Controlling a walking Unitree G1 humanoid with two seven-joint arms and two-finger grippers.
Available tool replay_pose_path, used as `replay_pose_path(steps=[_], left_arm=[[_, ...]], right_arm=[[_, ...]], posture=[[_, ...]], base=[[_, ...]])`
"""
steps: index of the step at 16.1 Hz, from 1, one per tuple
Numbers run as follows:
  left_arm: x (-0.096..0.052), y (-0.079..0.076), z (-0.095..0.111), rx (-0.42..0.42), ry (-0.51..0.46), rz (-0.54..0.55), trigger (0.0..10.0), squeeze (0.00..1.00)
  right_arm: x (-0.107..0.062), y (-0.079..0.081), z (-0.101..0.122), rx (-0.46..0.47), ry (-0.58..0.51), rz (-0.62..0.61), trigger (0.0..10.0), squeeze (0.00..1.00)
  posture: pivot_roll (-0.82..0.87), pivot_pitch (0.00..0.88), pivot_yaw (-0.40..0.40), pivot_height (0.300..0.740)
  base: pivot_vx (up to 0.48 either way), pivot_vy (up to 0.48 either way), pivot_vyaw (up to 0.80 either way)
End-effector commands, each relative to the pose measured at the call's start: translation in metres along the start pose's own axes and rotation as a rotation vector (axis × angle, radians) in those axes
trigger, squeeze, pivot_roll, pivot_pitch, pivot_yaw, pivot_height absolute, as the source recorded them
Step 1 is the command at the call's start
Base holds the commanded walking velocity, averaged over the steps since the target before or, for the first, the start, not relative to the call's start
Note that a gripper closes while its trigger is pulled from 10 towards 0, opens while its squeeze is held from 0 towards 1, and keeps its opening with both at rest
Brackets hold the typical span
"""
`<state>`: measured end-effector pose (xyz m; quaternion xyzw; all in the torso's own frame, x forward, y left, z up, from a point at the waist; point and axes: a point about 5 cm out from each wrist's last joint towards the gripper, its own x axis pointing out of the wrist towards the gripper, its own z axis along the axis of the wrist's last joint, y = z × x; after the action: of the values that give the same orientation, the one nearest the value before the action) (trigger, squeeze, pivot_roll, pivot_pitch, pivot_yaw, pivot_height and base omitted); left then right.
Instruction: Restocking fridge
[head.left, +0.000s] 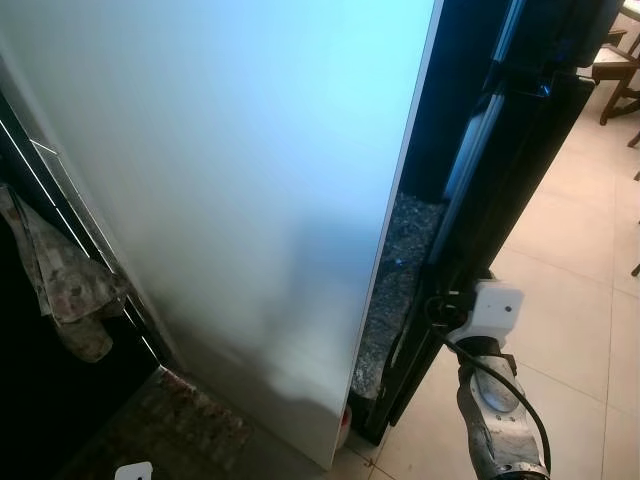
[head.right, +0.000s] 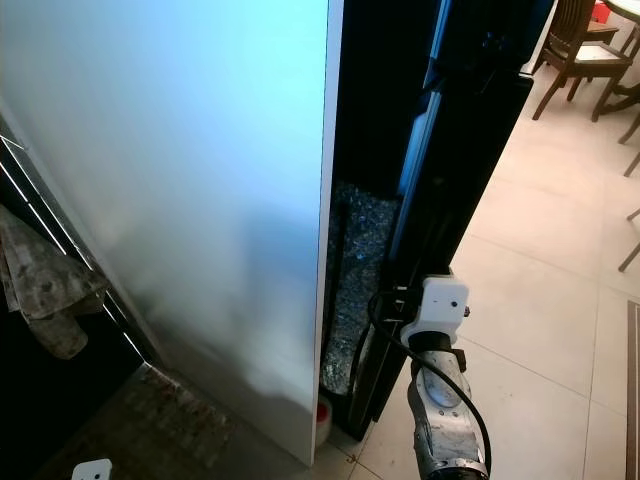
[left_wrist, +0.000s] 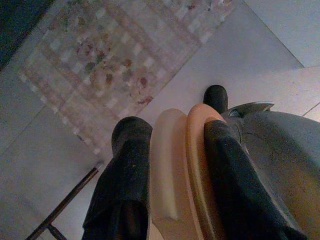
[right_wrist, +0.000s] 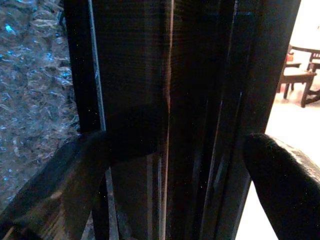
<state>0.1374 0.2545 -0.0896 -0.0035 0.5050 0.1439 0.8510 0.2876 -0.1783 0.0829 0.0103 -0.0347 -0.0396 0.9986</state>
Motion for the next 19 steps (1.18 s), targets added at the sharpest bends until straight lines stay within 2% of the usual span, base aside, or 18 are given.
replay_pose_path(steps=[1,3,4,5,11,12,13,15,18,19], left_arm=[[0.000,-0.001,0.002,0.006,-0.002,-0.012,10.0,0.00],[0.000,-0.001,0.002,0.007,-0.002,-0.012,10.0,0.00],[0.000,-0.001,0.002,0.008,-0.002,-0.014,10.0,0.00],[0.000,-0.001,0.002,0.008,-0.002,-0.014,10.0,0.00],[0.000,-0.001,0.002,0.013,0.001,-0.018,10.0,0.00],[0.000,-0.001,0.001,0.015,0.002,-0.020,10.0,0.00],[0.000,-0.001,0.001,0.016,0.002,-0.021,10.0,0.00],[0.000,-0.001,0.001,0.018,0.004,-0.023,10.0,0.00],[0.000,-0.002,0.001,0.020,0.005,-0.026,10.0,0.00],[0.000,-0.003,0.001,0.019,0.004,-0.027,10.0,0.00]], right_arm=[[-0.001,-0.007,0.003,-0.011,-0.018,-0.037,10.0,0.00],[-0.003,-0.015,0.004,-0.026,-0.025,-0.086,10.0,0.00],[-0.006,-0.024,0.003,-0.041,-0.023,-0.128,10.0,0.00],[-0.006,-0.024,0.003,-0.041,-0.023,-0.128,10.0,0.00],[-0.027,-0.061,-0.006,-0.075,0.022,-0.279,10.0,0.00],[-0.035,-0.072,-0.011,-0.070,0.051,-0.344,10.0,0.00],[-0.036,-0.074,-0.012,-0.069,0.058,-0.358,10.0,0.00],[-0.062,-0.094,-0.026,-0.066,0.124,-0.485,10.0,0.00],[-0.080,-0.115,-0.039,-0.021,0.191,-0.626,10.0,0.00],[-0.087,-0.123,-0.049,-0.008,0.246,-0.658,10.0,0.00]], posture=[[-0.16,0.000,0.009,0.740],[-0.17,0.000,0.009,0.740],[-0.17,0.000,0.010,0.740],[-0.17,0.000,0.010,0.740],[-0.18,0.000,0.010,0.740],[-0.18,0.000,0.011,0.740],[-0.18,0.000,0.011,0.740],[-0.18,0.000,0.010,0.740],[-0.19,0.000,0.008,0.740],[-0.19,0.000,0.008,0.740]], base=[[0.000,0.000,0.00],[0.000,0.000,0.00],[0.000,0.000,0.00],[0.000,0.000,0.00],[0.000,0.000,0.00],[0.000,0.000,0.00],[0.000,0.000,0.00],[0.000,0.000,0.00],[0.000,0.000,0.00],[0.000,0.000,0.00]])
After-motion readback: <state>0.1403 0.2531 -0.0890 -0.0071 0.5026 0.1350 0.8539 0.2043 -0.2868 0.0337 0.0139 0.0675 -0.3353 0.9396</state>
